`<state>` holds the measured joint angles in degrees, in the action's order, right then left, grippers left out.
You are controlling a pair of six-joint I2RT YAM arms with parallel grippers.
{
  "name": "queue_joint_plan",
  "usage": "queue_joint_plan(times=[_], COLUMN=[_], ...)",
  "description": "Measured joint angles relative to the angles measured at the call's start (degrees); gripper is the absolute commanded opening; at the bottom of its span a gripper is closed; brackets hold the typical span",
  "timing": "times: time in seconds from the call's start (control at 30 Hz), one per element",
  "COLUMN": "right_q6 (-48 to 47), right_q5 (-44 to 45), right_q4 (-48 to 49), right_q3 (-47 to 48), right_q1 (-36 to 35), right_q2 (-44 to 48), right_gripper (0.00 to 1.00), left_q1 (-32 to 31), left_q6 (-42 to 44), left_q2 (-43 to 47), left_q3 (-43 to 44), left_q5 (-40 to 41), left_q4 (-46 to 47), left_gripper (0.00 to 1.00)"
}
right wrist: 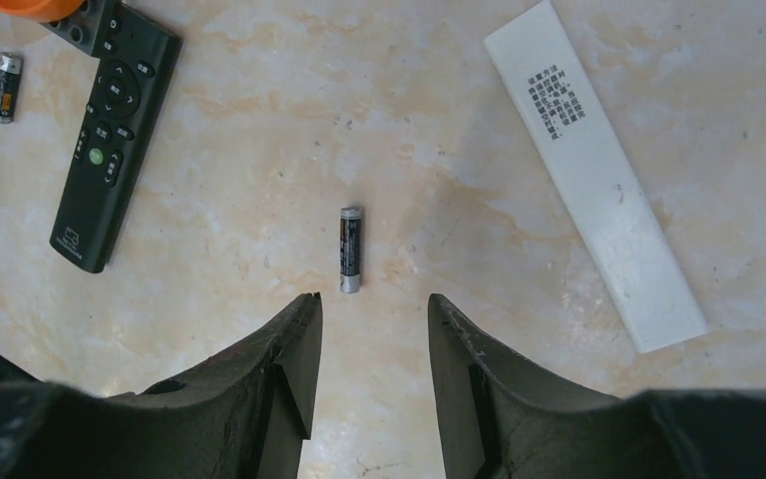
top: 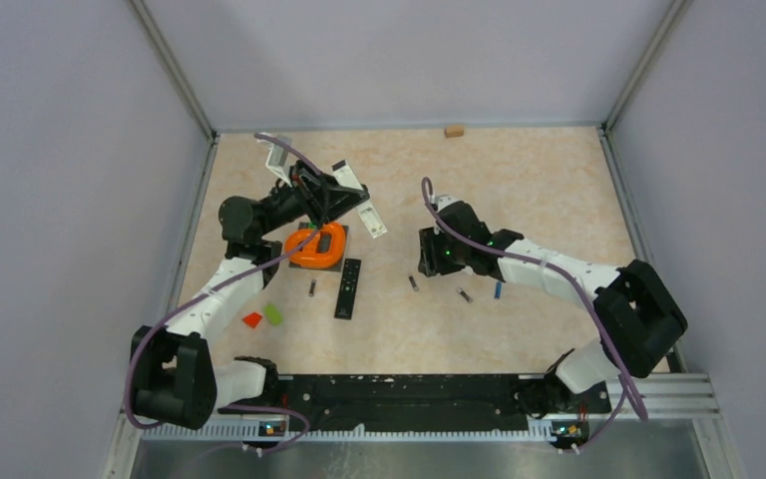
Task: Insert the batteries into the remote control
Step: Pick up the battery from the center of the board.
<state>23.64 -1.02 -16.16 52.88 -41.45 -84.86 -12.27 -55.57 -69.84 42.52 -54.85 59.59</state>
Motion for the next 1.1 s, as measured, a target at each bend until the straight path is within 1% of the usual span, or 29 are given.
queue_joint_plan(times=[0.13, 0.27, 0.37, 0.47, 0.6, 0.77, 0.93, 1.1], right_q6=[0.5, 0.3, -1.8, -4.8, -8.2, -11.1, -12.6, -13.2], right_q5=[-0.2, 2.7, 4.8, 6.2, 7.3, 7.2, 6.2, 6.3], right_q4=[1.0, -0.4, -1.4, -2.9, -7.2, -12.1, -13.7, -13.6], right_q3=[0.0, 0.0, 0.0, -1.1, -1.5, -1.8, -2.6, -2.6], right_q1=[0.0, 0.0, 0.0, 0.4, 0.8, 0.9, 1.3, 1.5], right_q2=[-1.9, -3.0, -2.5, 0.2, 3.1, 3.1, 2.1, -1.1], right_gripper=[0.43, 0.47, 0.5, 0.5, 0.5, 0.49, 0.46, 0.45], left_q1=[0.0, 0.0, 0.0, 0.0, 0.0, 0.0, 0.0, 0.0], left_q6=[0.0, 0.4, 1.8, 3.1, 3.9, 4.3, 4.3, 4.3], left_q2=[0.0, 0.0, 0.2, 0.3, 0.2, 0.2, 0.2, 0.2], left_q3=[0.0, 0.0, 0.0, 0.0, 0.0, 0.0, 0.0, 0.0], left_q5=[0.0, 0.2, 0.7, 1.1, 1.5, 1.8, 1.8, 1.8], left_q4=[0.0, -0.9, -3.0, -5.3, -6.9, -7.6, -7.8, -7.8], left_gripper=[0.0, 0.0, 0.0, 0.0, 0.0, 0.0, 0.0, 0.0])
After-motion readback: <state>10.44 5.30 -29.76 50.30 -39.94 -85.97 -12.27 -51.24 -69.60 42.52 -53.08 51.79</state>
